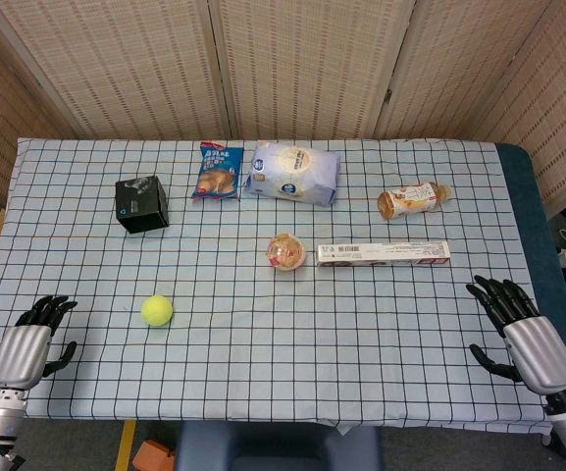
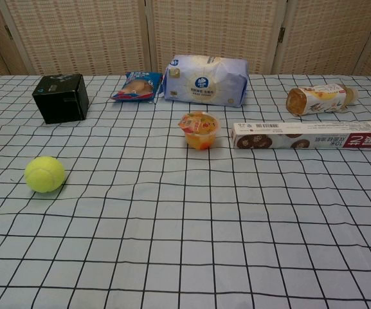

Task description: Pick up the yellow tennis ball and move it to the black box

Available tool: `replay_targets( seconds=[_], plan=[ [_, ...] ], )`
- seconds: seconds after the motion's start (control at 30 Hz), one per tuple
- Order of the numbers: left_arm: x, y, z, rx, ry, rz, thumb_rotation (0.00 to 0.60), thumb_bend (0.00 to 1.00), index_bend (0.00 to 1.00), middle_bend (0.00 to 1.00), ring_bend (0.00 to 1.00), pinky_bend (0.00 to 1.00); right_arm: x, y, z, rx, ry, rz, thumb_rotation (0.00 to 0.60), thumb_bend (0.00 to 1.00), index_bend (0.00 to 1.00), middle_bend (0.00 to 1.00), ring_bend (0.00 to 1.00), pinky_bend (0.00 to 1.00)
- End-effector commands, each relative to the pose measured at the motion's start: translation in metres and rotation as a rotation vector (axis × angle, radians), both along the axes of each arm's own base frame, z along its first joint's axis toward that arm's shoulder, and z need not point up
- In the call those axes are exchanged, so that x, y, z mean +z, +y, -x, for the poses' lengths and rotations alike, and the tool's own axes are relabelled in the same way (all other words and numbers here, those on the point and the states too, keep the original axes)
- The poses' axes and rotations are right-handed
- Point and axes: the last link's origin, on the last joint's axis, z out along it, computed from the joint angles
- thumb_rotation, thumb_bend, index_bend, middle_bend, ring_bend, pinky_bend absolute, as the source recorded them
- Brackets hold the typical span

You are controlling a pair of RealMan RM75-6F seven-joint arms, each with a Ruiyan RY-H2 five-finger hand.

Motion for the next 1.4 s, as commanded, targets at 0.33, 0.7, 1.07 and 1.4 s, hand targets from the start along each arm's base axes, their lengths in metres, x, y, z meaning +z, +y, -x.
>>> replay_targets(
  seconds=[0.33, 0.7, 1.07, 1.4],
  plan=[
    [0.001, 0.0, 0.001, 0.003, -0.004, 0.003, 0.6, 0.37, 0.2, 0.15, 0.09, 0.25, 0.0, -0.003, 0.001, -0.003, 0.0, 0.007, 0.6, 0.26, 0.04, 0.0, 0.0, 0.0],
    [0.007, -0.004, -0.004, -0.006, -0.012, 0.003, 0.6, 0.39, 0.21, 0.15, 0.1, 0.27, -0.003, -0.005, 0.004, -0.022, 0.013, -0.006, 0.6, 0.26, 0.04, 0.0, 0.0, 0.0],
    [0.002, -0.01, -0.019, -0.08, -0.064, 0.011, 0.6, 1.0, 0.35, 0.37, 0.36, 0.66, -0.004, -0.006, 0.005, -0.034, 0.016, -0.014, 0.6, 0.26, 0.04, 0.0, 0.0, 0.0],
    [-0.03, -0.009, -0.039, 0.02, -0.373, 0.071, 0.6, 1.0, 0.45, 0.49, 0.5, 0.75, -0.001, -0.008, 0.005, -0.037, 0.001, -0.012, 0.6, 0.26, 0.04, 0.0, 0.0, 0.0]
  ],
)
